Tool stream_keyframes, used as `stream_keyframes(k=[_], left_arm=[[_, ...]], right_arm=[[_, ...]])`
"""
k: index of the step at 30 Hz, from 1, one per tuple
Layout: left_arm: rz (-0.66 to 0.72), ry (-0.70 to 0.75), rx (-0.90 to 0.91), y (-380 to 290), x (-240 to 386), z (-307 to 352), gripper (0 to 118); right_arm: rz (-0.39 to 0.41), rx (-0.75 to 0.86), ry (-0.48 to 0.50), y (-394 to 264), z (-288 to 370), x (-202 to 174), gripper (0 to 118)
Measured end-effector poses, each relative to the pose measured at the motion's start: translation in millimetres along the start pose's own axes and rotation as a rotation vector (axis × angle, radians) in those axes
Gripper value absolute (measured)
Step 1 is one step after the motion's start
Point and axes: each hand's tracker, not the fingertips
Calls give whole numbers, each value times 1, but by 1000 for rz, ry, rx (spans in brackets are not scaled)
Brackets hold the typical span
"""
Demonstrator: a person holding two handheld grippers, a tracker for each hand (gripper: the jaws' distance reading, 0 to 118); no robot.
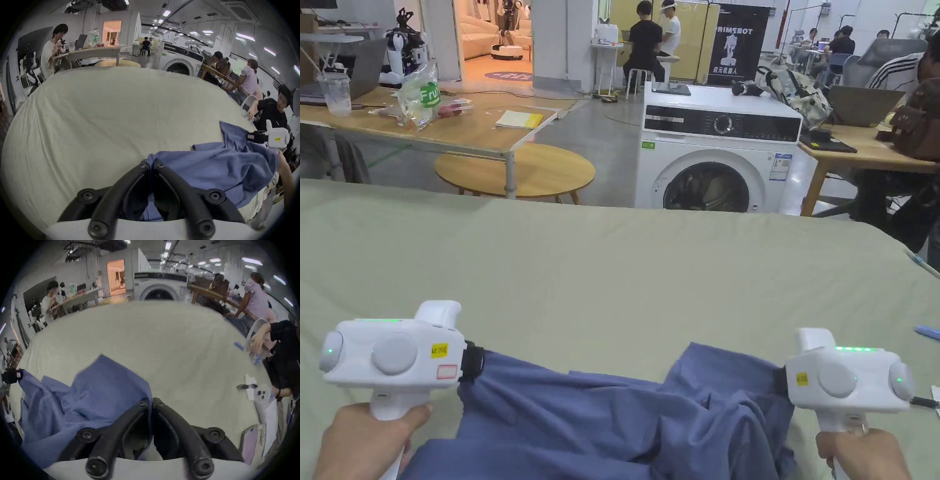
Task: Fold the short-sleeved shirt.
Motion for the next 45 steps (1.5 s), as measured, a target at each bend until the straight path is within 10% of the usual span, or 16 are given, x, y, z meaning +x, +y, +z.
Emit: stream_keyframes(k=[45], left_arm=[[-58,117,498,369,-17,255,0]], right_arm=[[-13,726,-133,350,260,-3,0]])
